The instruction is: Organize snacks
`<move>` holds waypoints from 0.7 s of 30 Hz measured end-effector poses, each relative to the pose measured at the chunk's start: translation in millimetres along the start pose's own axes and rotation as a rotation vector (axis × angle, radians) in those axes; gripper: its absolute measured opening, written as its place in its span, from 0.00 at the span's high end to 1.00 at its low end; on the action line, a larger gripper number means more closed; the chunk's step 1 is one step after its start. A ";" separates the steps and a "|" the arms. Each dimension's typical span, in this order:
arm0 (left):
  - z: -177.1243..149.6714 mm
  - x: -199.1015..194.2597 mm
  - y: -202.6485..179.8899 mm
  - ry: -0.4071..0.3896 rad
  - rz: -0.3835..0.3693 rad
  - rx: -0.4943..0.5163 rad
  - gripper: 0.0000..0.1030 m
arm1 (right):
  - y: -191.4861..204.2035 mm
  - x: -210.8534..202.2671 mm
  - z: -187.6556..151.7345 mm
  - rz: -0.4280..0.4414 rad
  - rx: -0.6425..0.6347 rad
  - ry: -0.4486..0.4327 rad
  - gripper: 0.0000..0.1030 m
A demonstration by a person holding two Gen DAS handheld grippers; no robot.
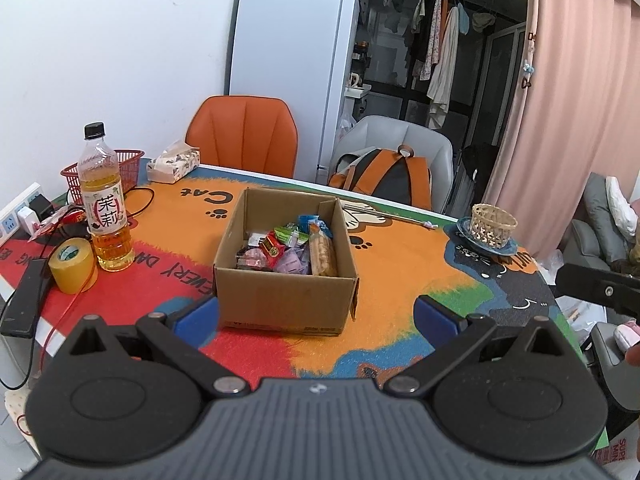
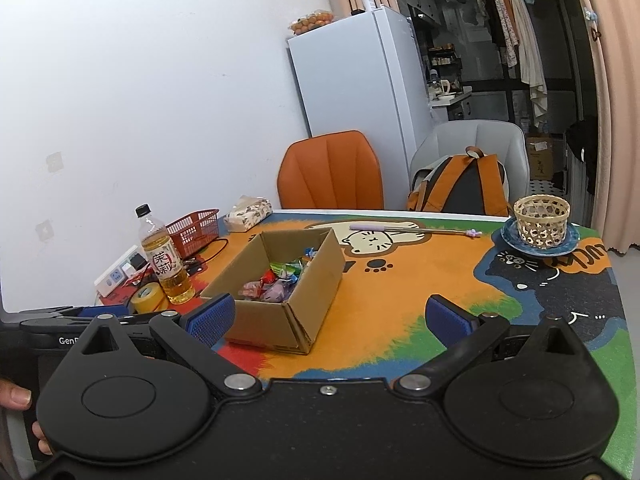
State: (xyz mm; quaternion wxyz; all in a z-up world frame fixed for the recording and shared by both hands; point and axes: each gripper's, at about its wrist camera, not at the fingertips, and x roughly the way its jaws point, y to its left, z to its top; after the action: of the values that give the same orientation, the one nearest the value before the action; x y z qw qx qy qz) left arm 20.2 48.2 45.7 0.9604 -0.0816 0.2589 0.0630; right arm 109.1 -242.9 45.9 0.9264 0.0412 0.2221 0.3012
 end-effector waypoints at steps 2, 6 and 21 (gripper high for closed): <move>0.2 -0.7 1.3 -0.001 0.001 -0.005 0.00 | 0.6 1.2 -0.2 -0.003 0.005 0.005 0.00; -0.8 -2.0 4.4 -0.004 0.005 -0.009 0.00 | 3.7 1.0 -0.5 -0.002 -0.007 0.005 0.00; -2.6 -1.4 3.7 0.005 0.004 -0.011 0.00 | 1.7 1.8 -1.6 -0.006 0.002 0.013 0.00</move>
State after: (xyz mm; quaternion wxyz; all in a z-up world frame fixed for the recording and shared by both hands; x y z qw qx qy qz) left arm 17.2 51.3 43.8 0.9591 -0.0866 0.2610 0.0662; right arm 108.8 -240.6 44.2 0.9259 0.0396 0.2286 0.2982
